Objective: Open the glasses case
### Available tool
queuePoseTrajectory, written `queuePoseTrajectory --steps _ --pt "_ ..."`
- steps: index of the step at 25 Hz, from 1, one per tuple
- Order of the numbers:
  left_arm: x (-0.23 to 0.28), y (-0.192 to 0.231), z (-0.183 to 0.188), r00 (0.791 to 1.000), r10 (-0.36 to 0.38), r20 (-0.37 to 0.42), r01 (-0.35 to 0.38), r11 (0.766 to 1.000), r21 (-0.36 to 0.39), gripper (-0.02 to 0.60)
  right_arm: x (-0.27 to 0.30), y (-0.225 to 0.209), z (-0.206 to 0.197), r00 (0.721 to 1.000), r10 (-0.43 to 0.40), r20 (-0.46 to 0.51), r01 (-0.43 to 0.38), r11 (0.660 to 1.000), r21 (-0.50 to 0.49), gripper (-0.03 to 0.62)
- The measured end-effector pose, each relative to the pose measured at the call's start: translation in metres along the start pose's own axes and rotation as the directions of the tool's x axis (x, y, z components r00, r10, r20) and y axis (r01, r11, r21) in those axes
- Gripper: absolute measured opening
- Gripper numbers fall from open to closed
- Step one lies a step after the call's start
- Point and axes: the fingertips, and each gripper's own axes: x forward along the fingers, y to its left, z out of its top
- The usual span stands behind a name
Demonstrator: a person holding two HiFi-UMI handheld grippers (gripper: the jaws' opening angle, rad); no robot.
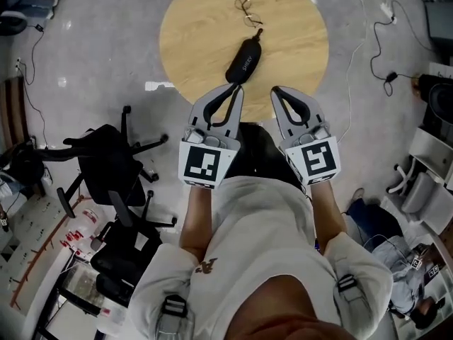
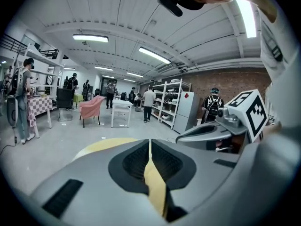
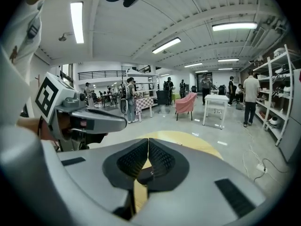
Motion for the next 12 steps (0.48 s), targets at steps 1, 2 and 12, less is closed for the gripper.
queuePoseTrajectory --steps 1,2,12 --pt "0.003 0.003 -0.005 1.000 -0.006 -0.006 0.006 1.000 0.000 0.032 0.005 0.000 -0.002 1.000 -0.006 -0.005 0.006 1.000 0.004 0.021" --pt "0.006 0.006 -0.010 1.000 -0.012 -0.013 0.012 1.000 0.002 0.032 0.010 -0.001 -0.004 1.000 -0.012 -0.009 0.012 1.000 0.008 0.021" --pt "0.034 0.028 -0.051 0.996 -0.068 -0.064 0.069 0.997 0.018 0.032 0.050 -0.006 -0.037 0.996 -0.038 -0.078 0.039 0.999 0.018 0.020"
